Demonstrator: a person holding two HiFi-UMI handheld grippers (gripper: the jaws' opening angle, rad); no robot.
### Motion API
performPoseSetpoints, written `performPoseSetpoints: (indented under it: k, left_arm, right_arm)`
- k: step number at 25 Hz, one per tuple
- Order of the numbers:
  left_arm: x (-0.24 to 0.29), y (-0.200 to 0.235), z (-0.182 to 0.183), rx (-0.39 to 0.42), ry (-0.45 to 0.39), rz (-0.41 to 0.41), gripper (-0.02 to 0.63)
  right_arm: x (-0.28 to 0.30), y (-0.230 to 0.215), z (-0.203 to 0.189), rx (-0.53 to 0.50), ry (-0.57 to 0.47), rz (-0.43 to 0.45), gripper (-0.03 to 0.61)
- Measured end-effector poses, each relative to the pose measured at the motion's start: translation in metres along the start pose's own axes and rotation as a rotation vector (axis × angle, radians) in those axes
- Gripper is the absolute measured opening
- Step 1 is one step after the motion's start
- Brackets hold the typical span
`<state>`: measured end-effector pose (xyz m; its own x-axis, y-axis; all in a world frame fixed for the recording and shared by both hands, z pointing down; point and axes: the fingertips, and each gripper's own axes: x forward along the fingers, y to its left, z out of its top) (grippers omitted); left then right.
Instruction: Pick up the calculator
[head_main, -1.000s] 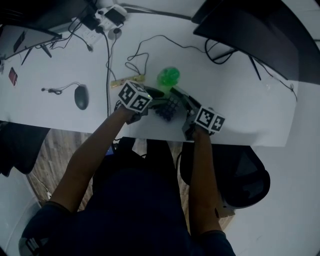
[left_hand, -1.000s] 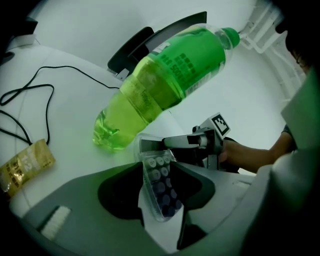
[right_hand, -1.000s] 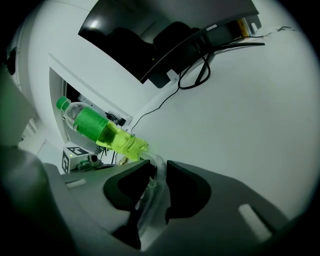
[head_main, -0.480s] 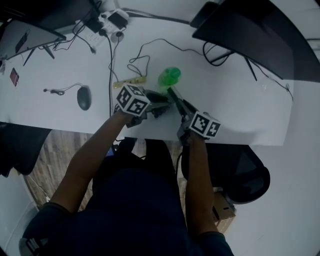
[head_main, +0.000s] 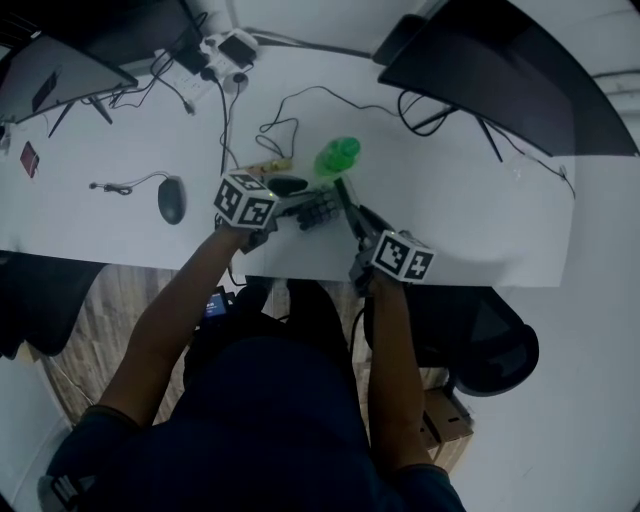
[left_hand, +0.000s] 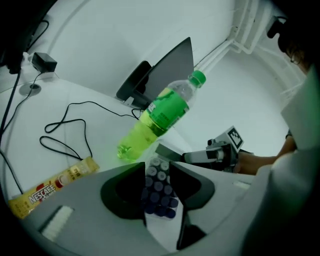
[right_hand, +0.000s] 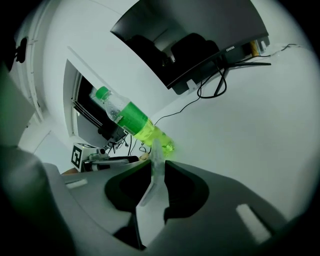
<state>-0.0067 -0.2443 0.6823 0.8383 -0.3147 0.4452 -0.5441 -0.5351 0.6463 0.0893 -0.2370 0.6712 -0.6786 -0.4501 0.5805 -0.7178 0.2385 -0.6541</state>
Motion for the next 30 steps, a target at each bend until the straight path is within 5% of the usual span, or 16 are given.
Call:
performPoseSetpoints:
  k: [10, 30]
  left_arm:
    - [-0.028, -0.016, 0.004, 0.028, -0.035, -0.010, 0.153]
    - [-0.136, -0.065, 0.043, 0.217, -0.179, 0.020, 0.152]
  right_arm:
    - [-0.022, 0.020, 0.006, -0.032, -0.066, 0.008, 0.092]
    - [-0.088, 0.093, 0.033, -0.140, -0.213, 0.016, 0.092]
